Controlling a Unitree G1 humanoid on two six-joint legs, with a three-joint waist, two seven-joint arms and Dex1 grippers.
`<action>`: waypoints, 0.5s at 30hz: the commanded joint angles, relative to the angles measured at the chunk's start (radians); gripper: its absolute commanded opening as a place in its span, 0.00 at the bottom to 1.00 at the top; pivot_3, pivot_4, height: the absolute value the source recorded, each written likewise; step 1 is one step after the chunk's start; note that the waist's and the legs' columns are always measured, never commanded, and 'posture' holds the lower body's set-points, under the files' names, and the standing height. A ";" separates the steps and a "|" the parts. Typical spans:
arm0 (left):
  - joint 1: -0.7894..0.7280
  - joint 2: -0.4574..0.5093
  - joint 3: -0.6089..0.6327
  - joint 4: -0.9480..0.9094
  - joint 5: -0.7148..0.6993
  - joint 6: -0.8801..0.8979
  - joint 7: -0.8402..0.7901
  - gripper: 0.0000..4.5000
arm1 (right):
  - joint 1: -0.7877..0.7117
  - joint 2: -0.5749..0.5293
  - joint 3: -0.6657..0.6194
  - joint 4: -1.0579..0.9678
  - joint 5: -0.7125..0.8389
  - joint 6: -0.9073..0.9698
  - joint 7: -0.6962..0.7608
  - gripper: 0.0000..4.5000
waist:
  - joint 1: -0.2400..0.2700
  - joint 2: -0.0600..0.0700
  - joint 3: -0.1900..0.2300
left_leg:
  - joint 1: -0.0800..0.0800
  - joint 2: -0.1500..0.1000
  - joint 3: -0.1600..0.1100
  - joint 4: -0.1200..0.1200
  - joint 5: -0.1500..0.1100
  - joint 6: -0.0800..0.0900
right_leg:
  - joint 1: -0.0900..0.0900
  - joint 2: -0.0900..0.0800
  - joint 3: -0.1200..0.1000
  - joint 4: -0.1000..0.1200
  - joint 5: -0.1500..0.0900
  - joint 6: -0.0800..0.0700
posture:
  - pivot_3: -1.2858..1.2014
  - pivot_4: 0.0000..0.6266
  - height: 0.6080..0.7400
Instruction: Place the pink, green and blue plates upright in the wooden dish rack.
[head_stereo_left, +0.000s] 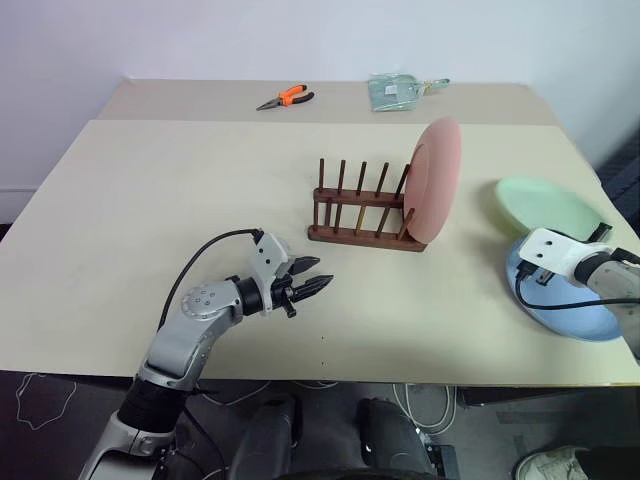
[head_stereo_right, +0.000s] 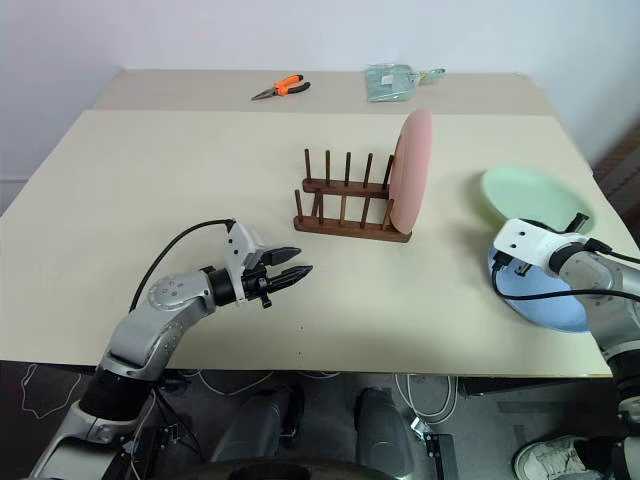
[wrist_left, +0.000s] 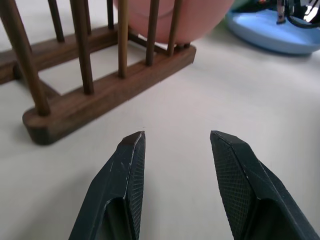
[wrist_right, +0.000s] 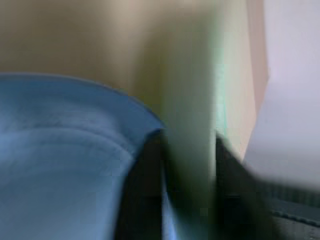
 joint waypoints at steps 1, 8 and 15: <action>0.007 0.003 0.015 -0.046 0.000 -0.013 0.001 0.47 | -0.008 -0.016 -0.069 -0.104 0.002 0.008 -0.024 0.01 | -0.001 0.001 0.000 | 0.000 0.000 0.000 0.000 0.000 0.000 | 0.000 0.000 0.000 0.000 0.000 0.000 | 0.52 0.24 0.98; -0.004 -0.011 0.052 0.008 0.028 -0.068 0.038 0.47 | -0.184 0.234 -0.363 -0.506 0.433 0.253 -0.070 0.01 | -0.009 0.002 0.001 | 0.000 0.000 0.000 0.000 0.000 0.000 | 0.000 0.001 0.000 0.002 0.002 0.003 | 0.52 0.24 0.98; -0.046 -0.045 0.132 0.165 0.105 -0.236 0.146 0.47 | -0.383 0.464 -0.452 -0.899 1.225 0.629 -0.173 0.01 | 0.002 0.002 0.001 | 0.000 0.000 -0.003 0.000 0.000 0.000 | 0.000 0.000 -0.001 0.001 0.002 0.004 | 0.52 0.24 0.98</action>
